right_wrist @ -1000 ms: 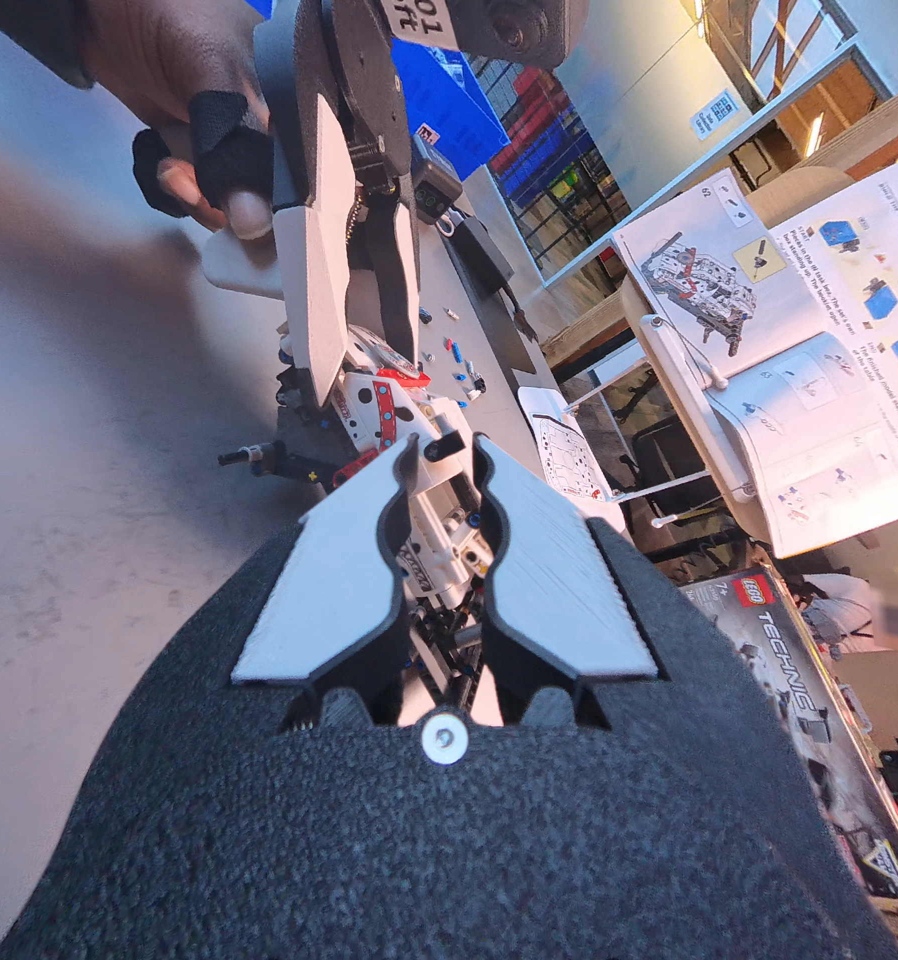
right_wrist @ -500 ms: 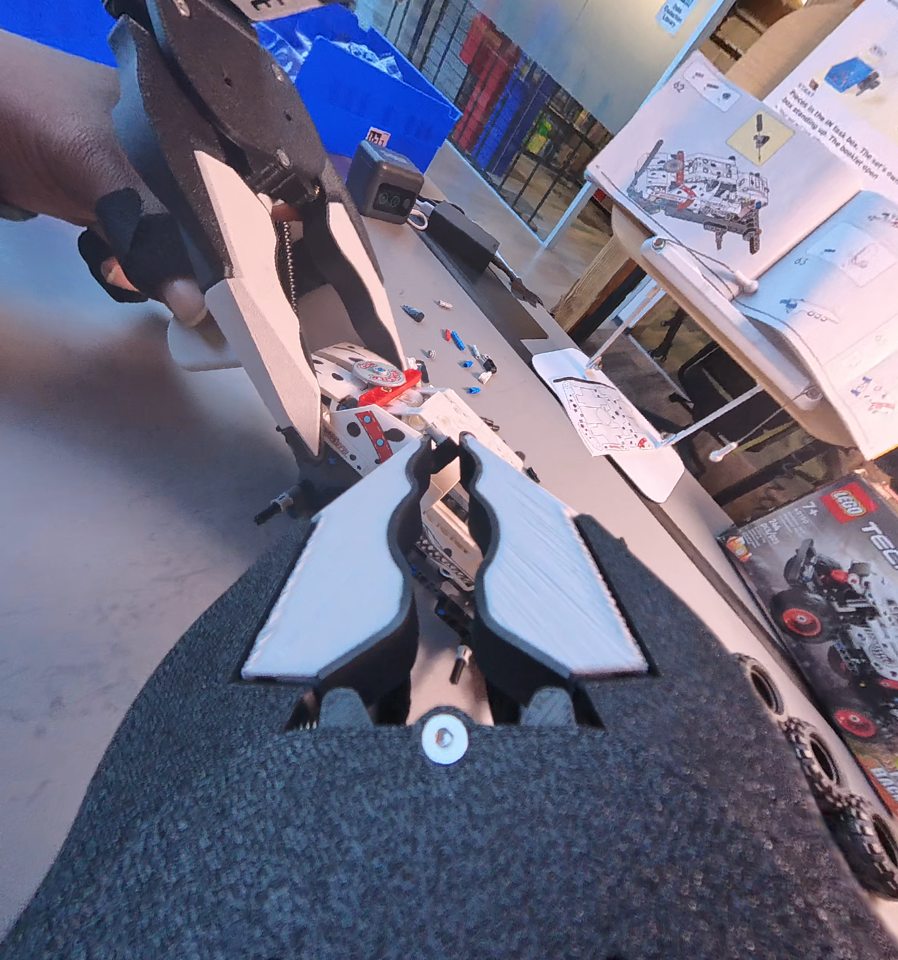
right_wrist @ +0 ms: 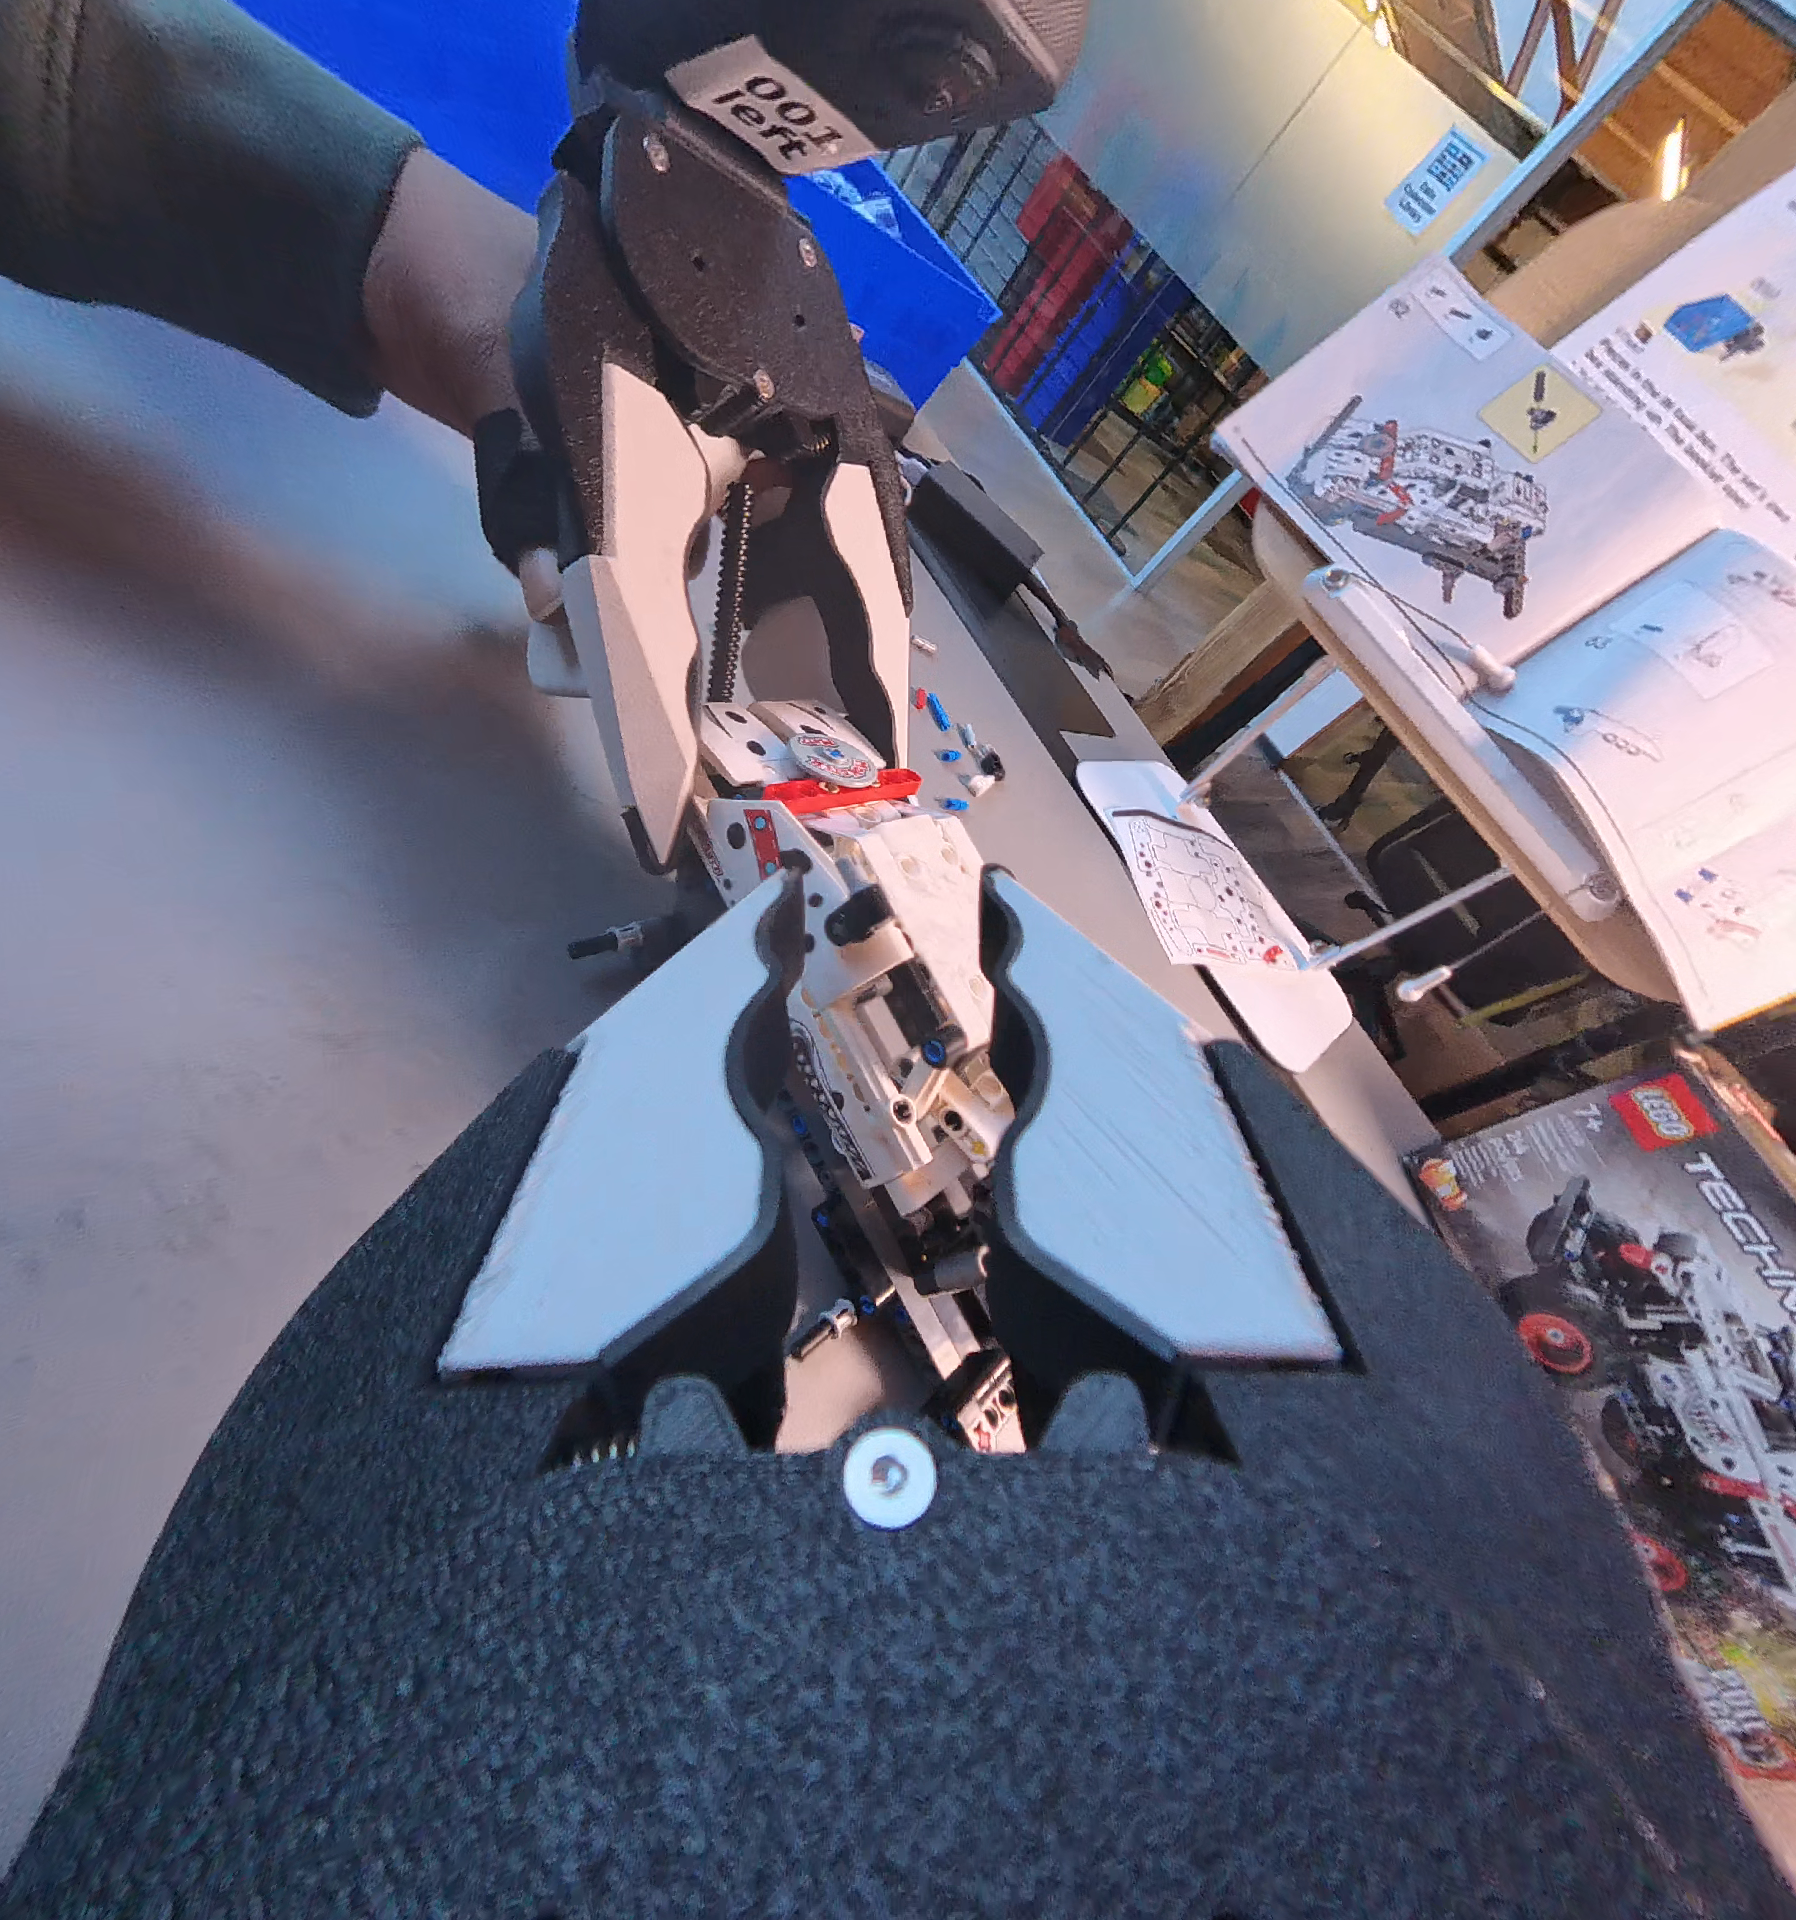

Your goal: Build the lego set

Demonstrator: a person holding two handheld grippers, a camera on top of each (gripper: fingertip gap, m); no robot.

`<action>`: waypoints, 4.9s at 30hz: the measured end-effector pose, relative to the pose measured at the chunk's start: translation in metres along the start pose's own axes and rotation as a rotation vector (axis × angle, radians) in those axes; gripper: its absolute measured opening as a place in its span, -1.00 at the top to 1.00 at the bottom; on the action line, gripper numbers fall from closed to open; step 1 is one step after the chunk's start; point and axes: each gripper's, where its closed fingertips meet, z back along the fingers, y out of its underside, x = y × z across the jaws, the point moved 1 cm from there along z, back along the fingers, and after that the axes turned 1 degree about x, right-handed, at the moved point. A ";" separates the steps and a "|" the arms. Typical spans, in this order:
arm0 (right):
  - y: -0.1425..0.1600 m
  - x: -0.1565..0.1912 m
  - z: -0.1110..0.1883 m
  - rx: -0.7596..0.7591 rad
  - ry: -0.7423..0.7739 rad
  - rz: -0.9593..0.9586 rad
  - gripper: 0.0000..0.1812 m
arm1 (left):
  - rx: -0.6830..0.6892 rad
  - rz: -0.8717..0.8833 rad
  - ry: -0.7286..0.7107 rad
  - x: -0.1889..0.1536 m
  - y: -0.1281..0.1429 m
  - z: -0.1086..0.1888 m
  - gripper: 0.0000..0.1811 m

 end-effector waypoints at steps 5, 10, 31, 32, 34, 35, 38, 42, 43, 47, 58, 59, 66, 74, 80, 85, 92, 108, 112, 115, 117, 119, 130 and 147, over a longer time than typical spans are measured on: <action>0.009 -0.019 0.008 -0.016 0.032 -0.109 0.63 | -0.017 -0.027 -0.025 0.013 -0.003 0.008 0.15; 0.013 -0.043 0.015 -0.060 0.057 -0.228 0.63 | -0.235 0.077 -0.117 0.015 -0.027 0.047 0.08; 0.007 -0.180 -0.057 -0.240 0.288 -0.493 0.52 | -0.586 0.233 -0.733 0.063 -0.016 0.122 0.51; 0.009 -0.181 -0.060 -0.242 0.294 -0.500 0.52 | -0.609 0.221 -0.744 0.064 -0.018 0.126 0.51; 0.013 -0.182 -0.063 -0.237 0.297 -0.501 0.51 | -0.652 0.205 -0.766 0.065 -0.021 0.135 0.46; 0.015 -0.182 -0.064 -0.235 0.295 -0.499 0.51 | -0.662 0.207 -0.768 0.066 -0.021 0.138 0.44; 0.022 -0.181 -0.065 -0.236 0.290 -0.492 0.52 | -0.632 0.190 -0.796 0.069 -0.016 0.139 0.43; 0.026 -0.176 -0.067 -0.239 0.237 -0.498 0.50 | -0.555 0.119 -0.825 0.069 -0.012 0.133 0.43; 0.027 -0.175 -0.068 -0.240 0.222 -0.510 0.47 | -0.536 0.105 -0.827 0.068 -0.012 0.131 0.43; 0.030 -0.171 -0.071 -0.229 0.209 -0.516 0.44 | -0.463 0.075 -0.865 0.068 -0.011 0.124 0.43; 0.027 -0.240 -0.107 -0.189 0.360 -0.473 0.63 | -0.401 0.136 -0.806 0.066 0.000 0.111 0.47; 0.024 -0.255 -0.114 -0.202 0.376 -0.503 0.65 | -0.389 0.134 -0.805 0.065 0.001 0.110 0.47; 0.017 -0.325 -0.173 -0.232 0.390 -0.576 0.99 | -0.353 0.151 -0.799 0.067 0.008 0.106 0.47; 0.051 -0.324 -0.218 -0.025 0.339 -0.540 0.93 | -0.347 0.161 -0.793 0.068 0.009 0.105 0.47; 0.043 -0.317 -0.202 -0.023 0.319 -0.468 0.81 | -0.335 0.188 -0.783 0.070 0.013 0.104 0.47; -0.010 -0.221 -0.149 -0.152 -0.195 -0.448 0.59 | -0.329 0.193 -0.780 0.071 0.015 0.103 0.47; 0.007 -0.039 -0.046 0.262 -0.880 -0.138 -0.10 | -0.376 0.208 -0.803 0.075 0.012 0.112 0.50; 0.134 -0.122 0.067 0.668 -0.581 -0.165 0.32 | -0.354 0.189 -0.814 0.071 0.012 0.112 0.51; 0.178 -0.157 0.118 0.735 -0.502 -0.248 0.33 | -0.342 0.179 -0.805 0.070 0.011 0.107 0.51; 0.201 -0.163 0.140 0.771 -0.497 -0.293 0.33 | -0.332 0.181 -0.806 0.070 0.013 0.106 0.51; 0.210 -0.160 0.147 0.783 -0.518 -0.307 0.32 | -0.327 0.185 -0.805 0.070 0.014 0.105 0.51; 0.212 -0.158 0.150 0.782 -0.536 -0.294 0.32 | -0.321 0.185 -0.805 0.070 0.014 0.103 0.51; 0.184 -0.170 0.158 0.955 -0.473 -0.368 0.12 | -0.301 0.166 -0.767 0.063 0.010 0.092 0.51; 0.215 -0.179 0.162 1.082 -0.710 1.197 0.23 | -0.269 0.146 -0.720 0.056 0.009 0.083 0.51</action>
